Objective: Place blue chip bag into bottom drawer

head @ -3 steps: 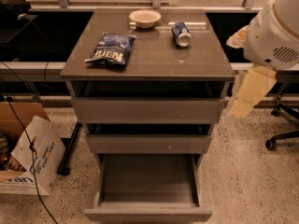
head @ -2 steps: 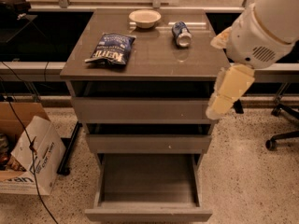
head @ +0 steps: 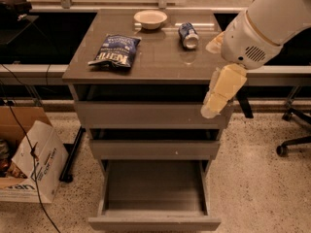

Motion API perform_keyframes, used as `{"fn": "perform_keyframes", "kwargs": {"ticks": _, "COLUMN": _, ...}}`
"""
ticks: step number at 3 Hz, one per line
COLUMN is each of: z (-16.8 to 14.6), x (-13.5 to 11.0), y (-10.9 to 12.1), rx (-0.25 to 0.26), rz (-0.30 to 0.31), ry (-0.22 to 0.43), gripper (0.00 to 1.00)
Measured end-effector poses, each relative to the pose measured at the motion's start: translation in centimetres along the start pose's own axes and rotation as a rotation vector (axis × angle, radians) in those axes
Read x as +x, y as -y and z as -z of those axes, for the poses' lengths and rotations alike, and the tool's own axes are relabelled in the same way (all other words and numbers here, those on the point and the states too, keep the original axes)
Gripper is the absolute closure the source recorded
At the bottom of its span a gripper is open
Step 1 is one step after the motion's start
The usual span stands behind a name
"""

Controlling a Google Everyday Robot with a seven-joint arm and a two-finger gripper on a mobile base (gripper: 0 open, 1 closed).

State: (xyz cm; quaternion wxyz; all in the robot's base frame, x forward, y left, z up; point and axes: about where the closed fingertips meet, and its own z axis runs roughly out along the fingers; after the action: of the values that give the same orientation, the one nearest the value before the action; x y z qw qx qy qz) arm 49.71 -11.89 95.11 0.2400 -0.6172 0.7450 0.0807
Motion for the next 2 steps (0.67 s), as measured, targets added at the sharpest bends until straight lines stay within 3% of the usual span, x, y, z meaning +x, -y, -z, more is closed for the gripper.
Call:
{"fn": "perform_keyframes", "kwargs": {"ticks": 1, "z": -1.1, "x": -0.2, "y": 0.9, "rx": 0.027, "rz": -0.066, "ry": 0.035, "gripper": 0.00}}
{"fn": "perform_keyframes", "kwargs": {"ticks": 2, "z": -3.4, "x": -1.3, "y": 2.8, "rx": 0.072, "rz": -0.148, "ry": 0.140, "gripper": 0.00}}
